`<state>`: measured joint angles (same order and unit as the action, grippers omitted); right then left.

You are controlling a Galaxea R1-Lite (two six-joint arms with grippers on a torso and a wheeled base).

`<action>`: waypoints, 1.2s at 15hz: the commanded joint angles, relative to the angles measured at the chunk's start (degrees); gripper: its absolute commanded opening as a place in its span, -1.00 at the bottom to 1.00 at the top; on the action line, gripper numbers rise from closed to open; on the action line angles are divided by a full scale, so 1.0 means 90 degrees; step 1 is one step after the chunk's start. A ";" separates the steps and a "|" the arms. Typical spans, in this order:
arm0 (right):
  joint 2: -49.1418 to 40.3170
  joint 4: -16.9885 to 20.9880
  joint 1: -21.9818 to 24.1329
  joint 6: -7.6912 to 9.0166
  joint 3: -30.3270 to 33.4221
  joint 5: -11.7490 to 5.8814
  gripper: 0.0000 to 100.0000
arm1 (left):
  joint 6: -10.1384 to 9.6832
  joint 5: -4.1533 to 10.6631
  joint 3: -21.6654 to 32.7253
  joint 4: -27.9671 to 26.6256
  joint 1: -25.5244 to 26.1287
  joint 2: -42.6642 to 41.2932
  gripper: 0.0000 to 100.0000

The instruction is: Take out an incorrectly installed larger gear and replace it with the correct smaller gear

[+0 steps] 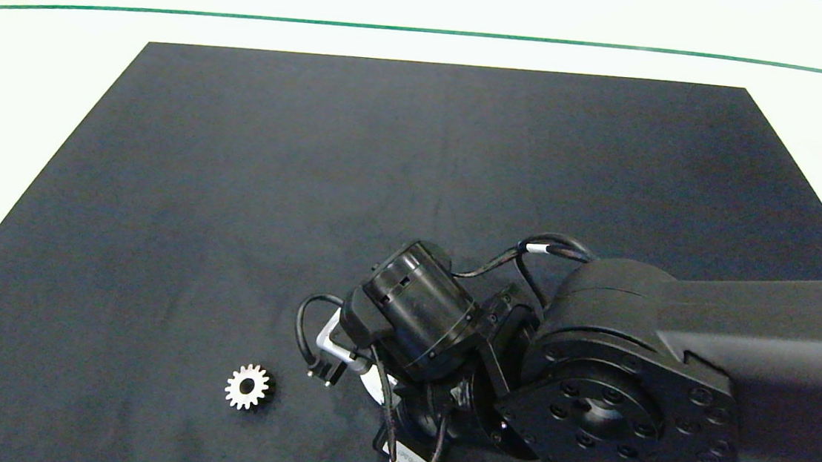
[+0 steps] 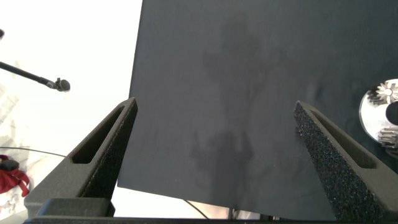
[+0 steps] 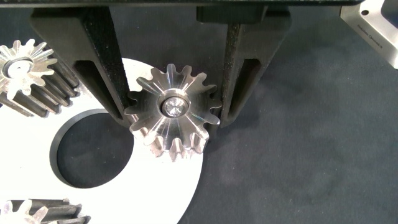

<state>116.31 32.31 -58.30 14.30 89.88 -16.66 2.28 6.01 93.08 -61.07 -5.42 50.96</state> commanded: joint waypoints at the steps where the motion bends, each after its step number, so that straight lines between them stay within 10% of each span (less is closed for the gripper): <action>1: -0.0218 0.0053 -0.0046 0.0003 -0.0124 -0.0014 -0.26 | 0.0001 0.0006 0.0000 -0.0040 -0.0003 -0.0008 1.00; 11: -0.1625 0.0073 -0.0056 -0.0007 -0.0846 -0.0023 -0.26 | 0.0001 0.0006 0.0000 -0.0040 -0.0003 -0.0017 1.00; 18: -0.3138 -0.0972 0.1106 -0.0046 -0.3708 0.0094 -0.26 | -0.0009 -0.0023 -0.0039 -0.0050 0.0154 -0.0008 1.00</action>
<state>93.10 26.89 -51.15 13.80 63.28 -16.09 2.23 5.75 92.77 -61.18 -4.43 50.88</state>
